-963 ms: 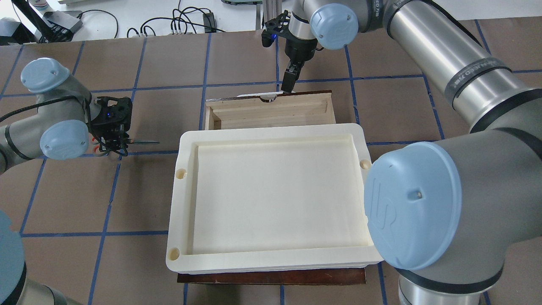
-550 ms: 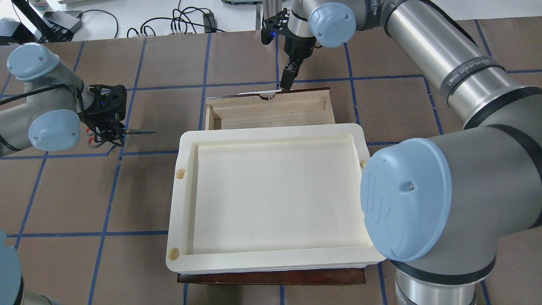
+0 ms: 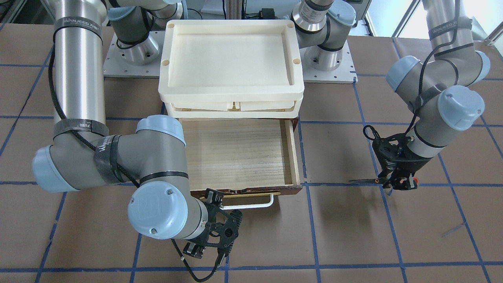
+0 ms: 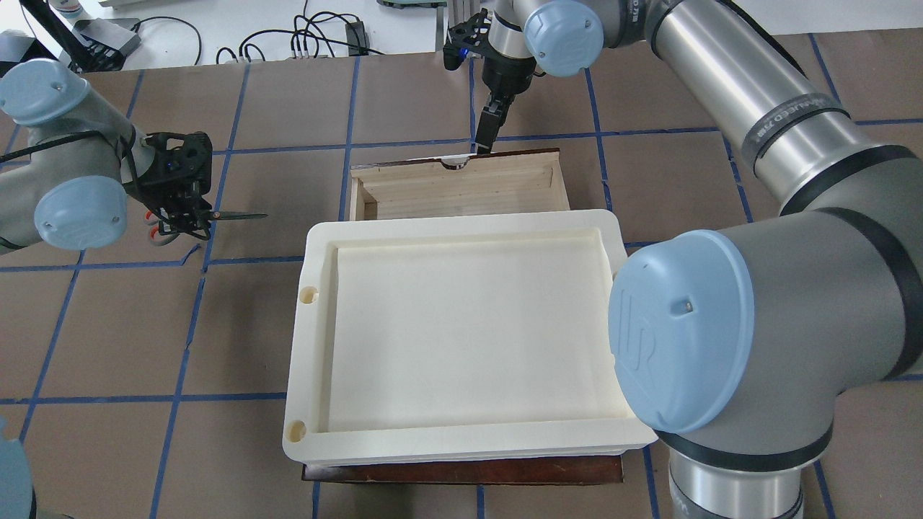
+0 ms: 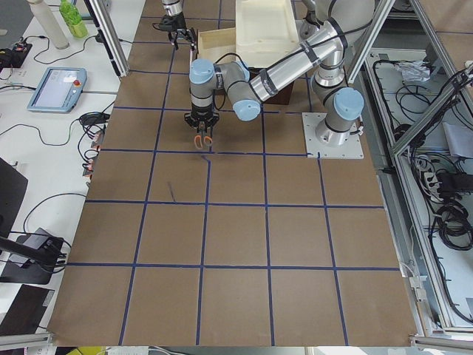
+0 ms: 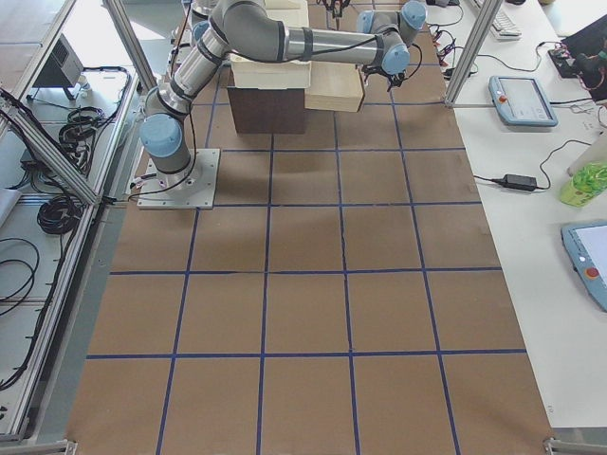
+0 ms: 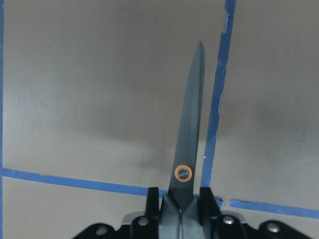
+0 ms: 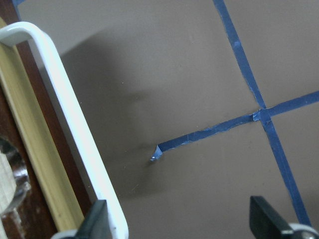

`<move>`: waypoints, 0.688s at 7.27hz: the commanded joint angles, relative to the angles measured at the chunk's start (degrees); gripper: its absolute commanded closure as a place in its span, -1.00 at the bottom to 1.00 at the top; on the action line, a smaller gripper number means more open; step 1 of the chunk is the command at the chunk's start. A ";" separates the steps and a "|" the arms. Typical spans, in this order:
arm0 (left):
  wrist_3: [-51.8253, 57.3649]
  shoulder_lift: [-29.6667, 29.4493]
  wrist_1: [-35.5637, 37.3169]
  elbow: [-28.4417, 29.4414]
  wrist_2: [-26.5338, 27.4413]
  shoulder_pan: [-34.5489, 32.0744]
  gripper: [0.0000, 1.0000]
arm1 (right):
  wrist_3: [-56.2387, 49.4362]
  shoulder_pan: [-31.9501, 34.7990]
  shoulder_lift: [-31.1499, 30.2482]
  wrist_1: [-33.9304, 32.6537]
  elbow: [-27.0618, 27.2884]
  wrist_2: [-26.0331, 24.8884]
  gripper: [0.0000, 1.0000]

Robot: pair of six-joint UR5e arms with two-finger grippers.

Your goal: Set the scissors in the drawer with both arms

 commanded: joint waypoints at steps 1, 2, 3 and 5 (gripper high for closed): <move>-3.52 1.78 -2.89 1.67 -0.33 -2.61 0.64 | 0.29 -0.09 -1.18 0.09 -0.30 -0.15 -1.00; -4.25 2.31 -4.22 2.73 -0.42 -2.80 0.64 | 0.38 -0.27 -2.32 0.09 -0.30 -0.15 -1.00; -4.35 2.93 -6.76 4.30 -0.51 -2.88 0.64 | 0.38 -0.36 -2.94 0.09 -0.30 -0.15 -1.00; -12.11 2.76 -12.99 9.83 -2.26 -5.33 0.64 | 0.21 -2.01 -5.31 0.18 -0.13 -0.15 -1.00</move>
